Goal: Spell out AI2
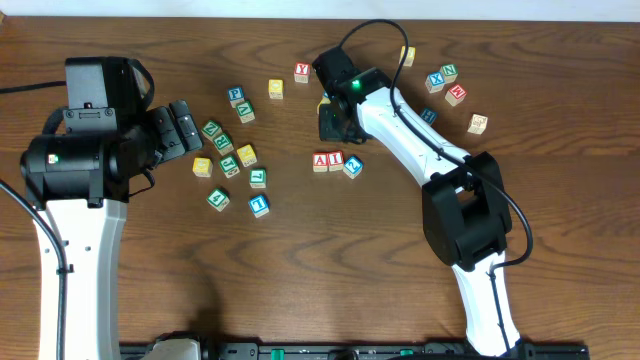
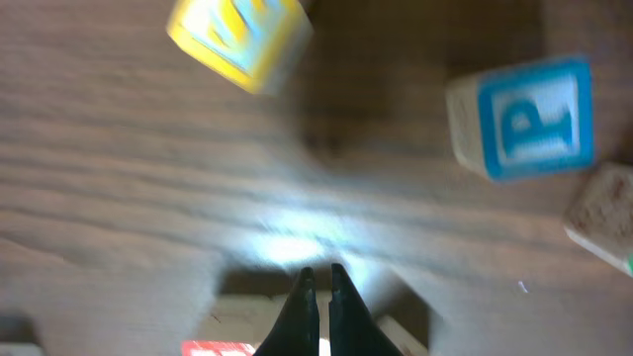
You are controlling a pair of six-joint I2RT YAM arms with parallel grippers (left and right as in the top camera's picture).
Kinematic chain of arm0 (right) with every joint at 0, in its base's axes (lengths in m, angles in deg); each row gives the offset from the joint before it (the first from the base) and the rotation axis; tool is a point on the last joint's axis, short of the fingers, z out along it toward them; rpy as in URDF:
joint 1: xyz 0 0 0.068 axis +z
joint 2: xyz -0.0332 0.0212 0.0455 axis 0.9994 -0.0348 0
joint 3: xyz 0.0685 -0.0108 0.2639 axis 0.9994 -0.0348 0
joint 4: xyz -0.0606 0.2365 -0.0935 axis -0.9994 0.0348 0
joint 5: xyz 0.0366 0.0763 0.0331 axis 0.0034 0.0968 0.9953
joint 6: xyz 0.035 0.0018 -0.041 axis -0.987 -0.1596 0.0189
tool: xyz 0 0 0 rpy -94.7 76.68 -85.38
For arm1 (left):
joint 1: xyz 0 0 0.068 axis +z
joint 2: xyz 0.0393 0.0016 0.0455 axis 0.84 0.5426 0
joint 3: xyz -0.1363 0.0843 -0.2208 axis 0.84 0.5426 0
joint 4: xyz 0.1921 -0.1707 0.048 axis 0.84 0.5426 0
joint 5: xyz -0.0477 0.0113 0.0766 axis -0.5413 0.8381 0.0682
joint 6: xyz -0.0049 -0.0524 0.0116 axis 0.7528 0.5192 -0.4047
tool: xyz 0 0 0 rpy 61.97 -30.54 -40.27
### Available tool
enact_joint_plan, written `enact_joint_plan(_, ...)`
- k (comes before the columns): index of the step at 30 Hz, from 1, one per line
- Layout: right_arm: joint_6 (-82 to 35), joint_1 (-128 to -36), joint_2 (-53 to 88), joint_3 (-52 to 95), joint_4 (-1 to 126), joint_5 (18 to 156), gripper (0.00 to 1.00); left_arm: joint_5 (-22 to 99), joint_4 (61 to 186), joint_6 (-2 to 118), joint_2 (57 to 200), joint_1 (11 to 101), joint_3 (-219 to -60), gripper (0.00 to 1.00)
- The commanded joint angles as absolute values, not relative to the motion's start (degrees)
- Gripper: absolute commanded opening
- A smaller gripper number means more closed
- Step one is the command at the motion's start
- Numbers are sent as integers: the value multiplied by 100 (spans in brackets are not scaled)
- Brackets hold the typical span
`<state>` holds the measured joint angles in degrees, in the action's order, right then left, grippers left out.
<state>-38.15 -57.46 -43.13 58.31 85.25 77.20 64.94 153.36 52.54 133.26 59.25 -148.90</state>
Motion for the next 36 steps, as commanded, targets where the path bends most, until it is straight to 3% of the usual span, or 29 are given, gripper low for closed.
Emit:
enact_joint_plan(1, -3732, -5827, -4143, 5910, 8779, 7616, 1, 6566, 15356, 5160, 13376, 5943, -14868, 98)
enact_joint_plan(12, -3577, -5873, -4143, 5894, 9376, 7353, 1, 6566, 15356, 5160, 13376, 5943, -14868, 98)
enact_joint_plan(30, -1946, -5615, -4143, 5892, 9347, 8597, 1, 6566, 15356, 5160, 13376, 5943, -14868, 98)
enact_joint_plan(36, -1885, -5528, -4145, 5722, 9336, 8599, 1, 6566, 15356, 5160, 13376, 5943, -14868, 98)
